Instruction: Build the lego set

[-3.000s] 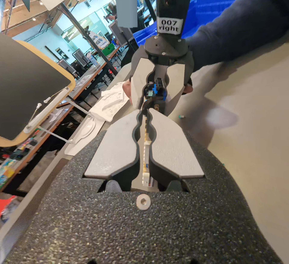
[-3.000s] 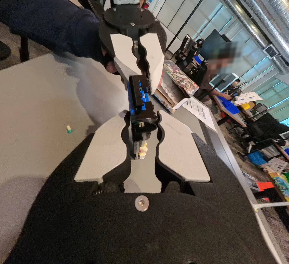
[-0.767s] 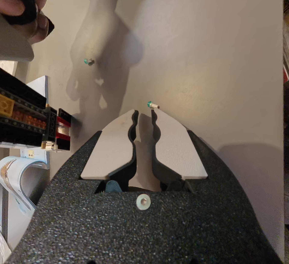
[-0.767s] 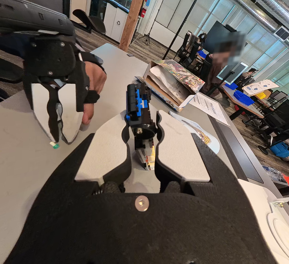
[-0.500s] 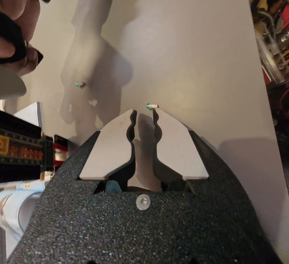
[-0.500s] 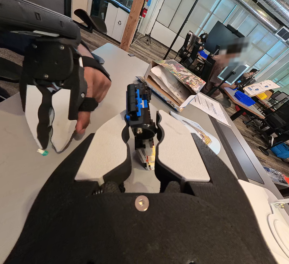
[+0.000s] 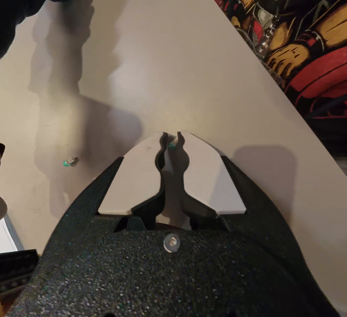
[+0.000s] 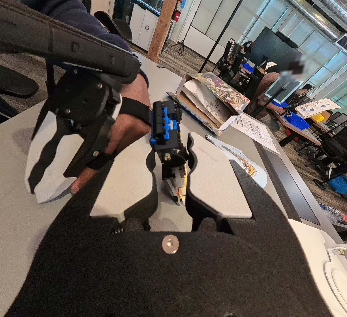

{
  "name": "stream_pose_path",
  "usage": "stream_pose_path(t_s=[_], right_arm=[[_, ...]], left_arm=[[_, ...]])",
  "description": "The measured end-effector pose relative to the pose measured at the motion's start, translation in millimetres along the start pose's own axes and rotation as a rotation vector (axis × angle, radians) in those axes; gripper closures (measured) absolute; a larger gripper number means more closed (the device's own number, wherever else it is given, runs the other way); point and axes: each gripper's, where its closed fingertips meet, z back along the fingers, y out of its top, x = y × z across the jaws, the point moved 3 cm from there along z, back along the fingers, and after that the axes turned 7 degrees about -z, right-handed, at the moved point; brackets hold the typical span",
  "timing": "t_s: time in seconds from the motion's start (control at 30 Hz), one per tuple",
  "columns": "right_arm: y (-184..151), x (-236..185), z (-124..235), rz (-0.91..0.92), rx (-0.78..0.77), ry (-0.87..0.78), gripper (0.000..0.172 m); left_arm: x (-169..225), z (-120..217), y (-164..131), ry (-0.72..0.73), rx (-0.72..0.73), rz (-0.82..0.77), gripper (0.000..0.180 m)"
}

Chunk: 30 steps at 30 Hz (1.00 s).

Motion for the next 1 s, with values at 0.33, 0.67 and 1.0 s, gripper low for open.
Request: stream_pose_path(t_s=[0.33,0.67,1.0], right_arm=[[-0.3,-1.6,-0.6,-0.008,0.011,0.018,0.141],[-2.7,0.1,0.8,-0.012,0.007,0.01,0.141],[-3.0,1.1,2.3,-0.015,0.011,0.013,0.141]], left_arm=[[-4.5,11.8,-6.2,0.216,0.09,0.2,0.158],[-22.3,5.6,-16.2,0.243,0.068,0.263,0.157],[-30.1,-4.4,0.2,0.232,0.035,0.196,0.156]])
